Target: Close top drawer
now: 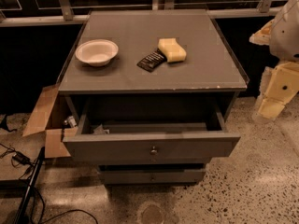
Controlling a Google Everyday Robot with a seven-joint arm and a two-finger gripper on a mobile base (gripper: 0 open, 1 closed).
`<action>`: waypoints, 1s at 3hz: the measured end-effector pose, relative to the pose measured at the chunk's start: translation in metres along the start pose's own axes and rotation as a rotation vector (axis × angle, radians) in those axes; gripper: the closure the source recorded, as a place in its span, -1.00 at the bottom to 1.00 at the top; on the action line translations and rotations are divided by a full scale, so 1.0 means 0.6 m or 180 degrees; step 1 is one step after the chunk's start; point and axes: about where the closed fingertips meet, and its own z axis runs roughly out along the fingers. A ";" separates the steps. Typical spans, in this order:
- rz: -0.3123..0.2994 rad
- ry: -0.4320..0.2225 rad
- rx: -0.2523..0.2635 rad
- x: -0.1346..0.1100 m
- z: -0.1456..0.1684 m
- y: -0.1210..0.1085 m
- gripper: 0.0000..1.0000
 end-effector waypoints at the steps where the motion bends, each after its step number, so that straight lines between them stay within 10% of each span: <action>1: 0.0000 0.0000 0.0000 0.000 0.000 0.000 -1.00; 3: 0.0007 -0.0013 0.0001 -0.003 0.003 0.006 -0.16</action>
Offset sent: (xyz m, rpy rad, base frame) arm 0.0000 0.0000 0.0000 0.0000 0.0000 0.0000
